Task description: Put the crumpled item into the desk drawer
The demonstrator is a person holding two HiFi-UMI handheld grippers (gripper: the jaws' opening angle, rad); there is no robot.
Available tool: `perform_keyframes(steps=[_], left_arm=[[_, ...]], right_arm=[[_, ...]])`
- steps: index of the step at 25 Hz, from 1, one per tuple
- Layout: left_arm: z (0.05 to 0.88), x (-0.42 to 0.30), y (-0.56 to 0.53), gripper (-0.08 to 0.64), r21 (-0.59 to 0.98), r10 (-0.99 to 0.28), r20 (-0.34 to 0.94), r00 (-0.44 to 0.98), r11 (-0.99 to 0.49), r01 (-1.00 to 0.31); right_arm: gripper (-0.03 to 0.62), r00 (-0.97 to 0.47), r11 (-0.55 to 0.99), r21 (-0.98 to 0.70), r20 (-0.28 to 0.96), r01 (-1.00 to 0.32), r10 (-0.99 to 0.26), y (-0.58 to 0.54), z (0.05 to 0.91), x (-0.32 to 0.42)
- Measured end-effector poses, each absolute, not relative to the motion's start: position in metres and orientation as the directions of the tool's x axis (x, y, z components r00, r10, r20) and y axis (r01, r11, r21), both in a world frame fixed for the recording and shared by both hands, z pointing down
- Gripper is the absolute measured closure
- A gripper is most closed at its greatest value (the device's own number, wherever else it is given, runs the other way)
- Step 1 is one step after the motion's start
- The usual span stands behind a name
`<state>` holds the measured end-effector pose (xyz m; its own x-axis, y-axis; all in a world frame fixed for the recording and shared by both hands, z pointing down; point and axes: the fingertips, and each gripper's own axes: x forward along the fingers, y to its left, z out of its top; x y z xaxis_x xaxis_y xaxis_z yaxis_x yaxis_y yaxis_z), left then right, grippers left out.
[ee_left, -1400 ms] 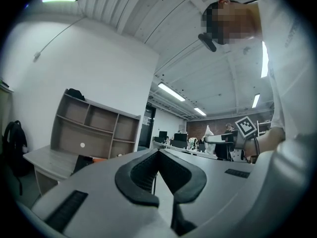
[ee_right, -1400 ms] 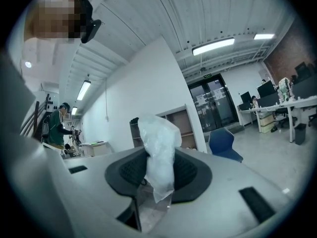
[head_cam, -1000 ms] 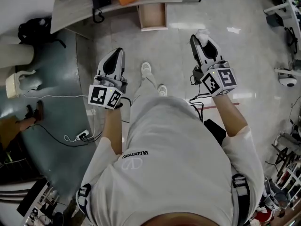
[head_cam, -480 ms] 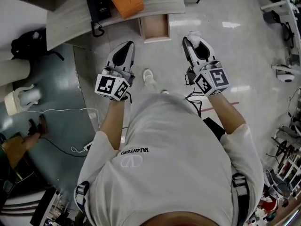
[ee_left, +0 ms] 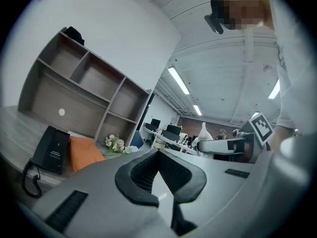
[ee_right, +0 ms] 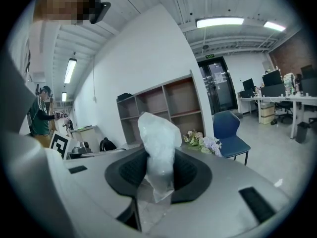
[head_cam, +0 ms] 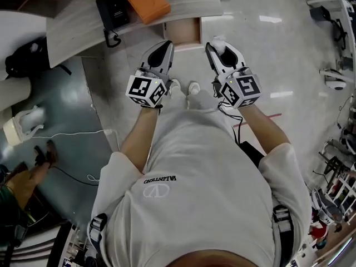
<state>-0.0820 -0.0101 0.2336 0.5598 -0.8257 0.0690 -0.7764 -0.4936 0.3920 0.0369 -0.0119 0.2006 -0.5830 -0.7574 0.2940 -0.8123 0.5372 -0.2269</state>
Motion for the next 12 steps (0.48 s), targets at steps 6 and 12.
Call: perform_keyframes(steps=[6, 12], left_arm=[[0.262, -0.076, -0.030, 0.561, 0.404, -0.819, 0.116, 0.563, -0.479, -0.780], [0.293, -0.069, -0.040, 0.561, 0.392, -0.814, 0.189, 0.549, -0.450, -0.802]], right_arm=[[0.479, -0.570, 0.520, -0.234, 0.345, -0.822, -0.746, -0.034, 0.235, 0.038], [0.480, -0.571, 0.501, -0.274, 0.385, -0.821, -0.725, -0.051, 0.265, 0.043]])
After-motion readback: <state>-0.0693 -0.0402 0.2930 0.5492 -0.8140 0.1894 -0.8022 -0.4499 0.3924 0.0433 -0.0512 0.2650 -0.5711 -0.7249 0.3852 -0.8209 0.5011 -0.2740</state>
